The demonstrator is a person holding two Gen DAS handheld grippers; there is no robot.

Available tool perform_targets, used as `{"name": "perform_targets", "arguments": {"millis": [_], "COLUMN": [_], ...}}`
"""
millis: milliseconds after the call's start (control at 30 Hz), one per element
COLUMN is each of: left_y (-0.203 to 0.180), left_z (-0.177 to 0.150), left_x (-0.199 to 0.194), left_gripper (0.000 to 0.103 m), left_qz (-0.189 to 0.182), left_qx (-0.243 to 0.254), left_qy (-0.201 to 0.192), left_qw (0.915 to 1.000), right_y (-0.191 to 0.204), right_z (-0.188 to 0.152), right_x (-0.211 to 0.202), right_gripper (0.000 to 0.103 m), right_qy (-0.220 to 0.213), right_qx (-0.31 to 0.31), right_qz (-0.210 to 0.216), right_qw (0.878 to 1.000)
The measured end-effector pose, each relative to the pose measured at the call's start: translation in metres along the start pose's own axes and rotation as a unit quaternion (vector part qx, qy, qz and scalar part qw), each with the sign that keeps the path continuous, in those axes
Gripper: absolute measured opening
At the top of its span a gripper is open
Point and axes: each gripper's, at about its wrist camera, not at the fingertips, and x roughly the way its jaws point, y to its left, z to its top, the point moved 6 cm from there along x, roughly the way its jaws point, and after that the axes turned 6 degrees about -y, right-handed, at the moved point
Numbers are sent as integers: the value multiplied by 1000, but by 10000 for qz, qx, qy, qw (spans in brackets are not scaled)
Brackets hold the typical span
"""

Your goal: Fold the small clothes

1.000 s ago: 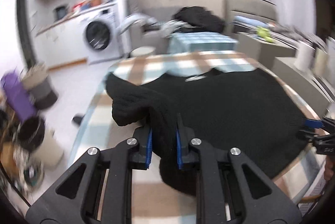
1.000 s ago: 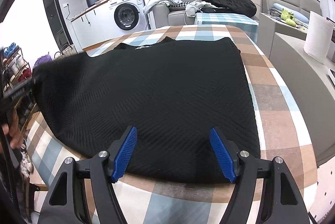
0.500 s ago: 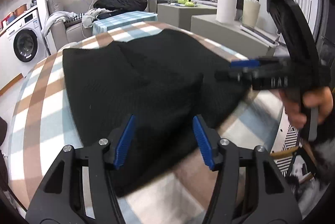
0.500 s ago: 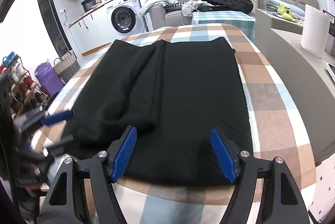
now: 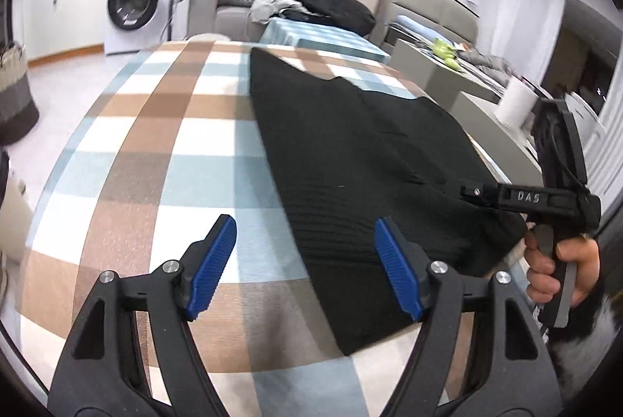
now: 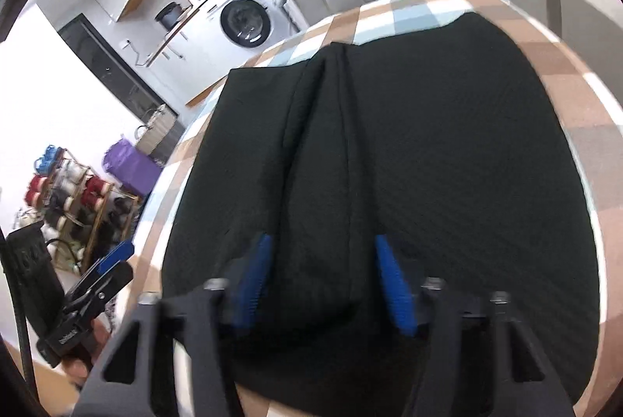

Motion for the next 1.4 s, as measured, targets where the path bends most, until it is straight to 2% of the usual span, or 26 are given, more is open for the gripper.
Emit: {"name": "perform_targets", "arguments": {"millis": [33, 67, 100, 200, 267, 367, 467, 500, 600, 667, 767, 867, 1033, 1100, 1133, 1167, 1200, 1267, 1333, 1400], "left_y": [3, 5, 5, 7, 5, -2, -13, -17, -32, -40, -46, -45, -42, -40, -39, -37, -36, -35, -33, -33], "left_z": [0, -1, -1, -2, -2, -4, -12, -15, -27, -33, -39, -41, -41, -41, -40, -40, -39, -38, -36, -35], "left_x": [2, 5, 8, 9, 10, 12, 20, 23, 31, 33, 36, 37, 39, 40, 41, 42, 42, 41, 42, 42], "left_gripper": [71, 71, 71, 71, 71, 71, 71, 71, 71, 71, 71, 71, 72, 72, 72, 72, 72, 72, 72, 72], "left_qz": [15, 39, 48, 72, 64, 21, -34, -62, -111, -81, -109, -102, -150, -166, -175, -180, -175, -165, -167, -146], "left_qx": [-40, -84, -97, -89, -55, 50, 182, 257, 629, 836, 955, 931, 862, 825, 799, 770, 747, 706, 663, 655], "left_qy": [19, 42, 59, 44, 30, 90, 248, 328, 500, 584, 676, 753, 795, 809, 814, 816, 805, 784, 761, 771], "left_qw": [10000, 9999, 9999, 9999, 10000, 9999, 9995, 9991, 9967, 9948, 9931, 9927, 9930, 9932, 9933, 9935, 9938, 9943, 9948, 9948], "right_y": [3, 5, 8, 30, 35, 24, 7, 5, 4, 5, 8, 10, 2, -1, 2, 7, 14, 27, 32, 28], "right_z": [0, 0, 1, 4, -1, -16, -29, -32, -25, -12, 11, 28, 51, 55, 64, 67, 71, 86, 97, 100], "right_x": [3, 2, -1, -30, -48, -58, -44, -39, -37, -41, -40, -19, 31, 47, 53, 51, 47, 31, 21, 20], "right_gripper": [17, 10, 7, 5, 5, 5, 5, 8, 21, 43, 44, 44, 44, 37, 27, 10, 7, 2, 2, 2], "right_qy": [52, 22, -33, -291, -339, -184, 91, 191, 104, -120, -357, -241, 226, 358, 291, 247, 158, -384, -658, -682], "right_qx": [-15, -4, -53, -224, -200, -81, -290, -303, -384, -321, -175, -36, 429, 489, 457, 337, 170, -144, -287, -259], "right_qz": [24, 47, 75, 456, 550, 332, -214, -279, -438, -427, -138, 8, 282, 215, 229, 319, 437, 571, 356, 178], "right_qw": [10000, 10000, 10000, 9983, 9977, 9992, 9993, 9990, 9982, 9985, 9991, 9997, 9984, 9979, 9983, 9986, 9988, 9975, 9968, 9972]}}
